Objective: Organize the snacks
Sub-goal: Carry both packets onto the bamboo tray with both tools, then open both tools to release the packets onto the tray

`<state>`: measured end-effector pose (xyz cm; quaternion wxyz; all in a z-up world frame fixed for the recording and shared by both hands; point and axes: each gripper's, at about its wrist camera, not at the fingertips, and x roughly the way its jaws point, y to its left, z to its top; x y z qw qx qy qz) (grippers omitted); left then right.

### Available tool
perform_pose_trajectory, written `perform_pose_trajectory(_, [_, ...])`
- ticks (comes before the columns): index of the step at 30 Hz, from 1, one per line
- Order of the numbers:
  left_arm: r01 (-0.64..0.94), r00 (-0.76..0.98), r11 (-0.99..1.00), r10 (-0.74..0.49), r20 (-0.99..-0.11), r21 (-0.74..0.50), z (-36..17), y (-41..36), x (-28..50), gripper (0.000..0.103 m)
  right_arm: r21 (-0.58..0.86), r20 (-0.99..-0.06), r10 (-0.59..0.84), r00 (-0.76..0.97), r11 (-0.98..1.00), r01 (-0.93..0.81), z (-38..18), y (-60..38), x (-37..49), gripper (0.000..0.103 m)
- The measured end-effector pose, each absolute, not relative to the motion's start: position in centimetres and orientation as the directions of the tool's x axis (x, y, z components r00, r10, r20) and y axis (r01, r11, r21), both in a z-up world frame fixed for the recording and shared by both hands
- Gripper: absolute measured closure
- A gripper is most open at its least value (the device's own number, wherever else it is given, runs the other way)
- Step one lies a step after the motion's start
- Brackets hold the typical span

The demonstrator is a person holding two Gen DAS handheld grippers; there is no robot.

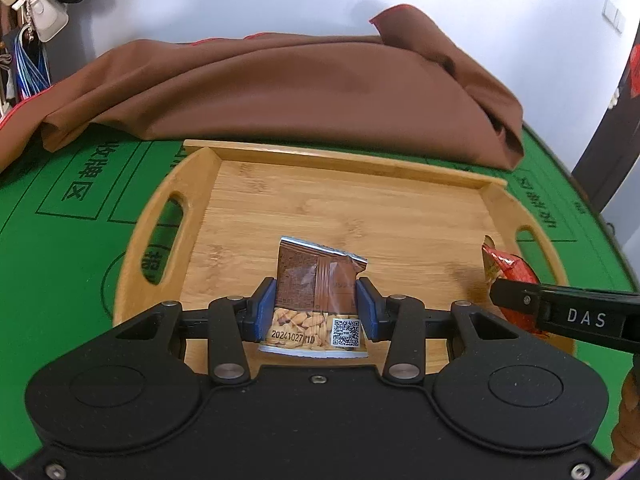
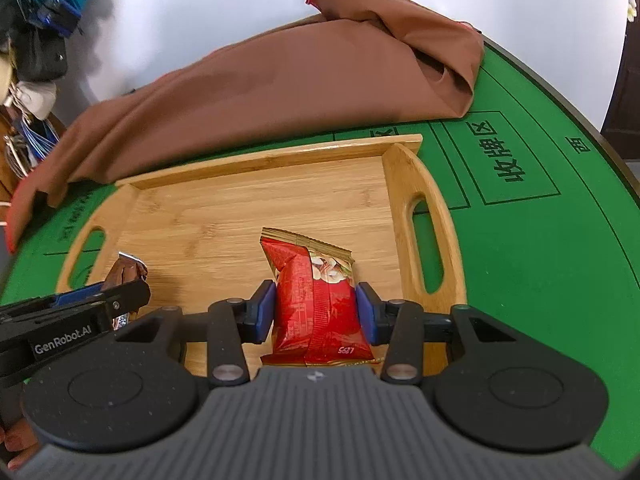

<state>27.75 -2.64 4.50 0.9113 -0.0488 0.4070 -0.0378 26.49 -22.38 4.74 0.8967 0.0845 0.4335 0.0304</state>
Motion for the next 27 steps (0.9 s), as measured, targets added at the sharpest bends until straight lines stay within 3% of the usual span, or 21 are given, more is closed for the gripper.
perform_pose_trajectory(27, [0.047,0.685,0.997,-0.075,-0.725,-0.059,2.0,-4.1,29.5,0.062,0.105,-0.766,0.083,0.638,0.994,-0.003,3.1,-20.4,28.6,0.053])
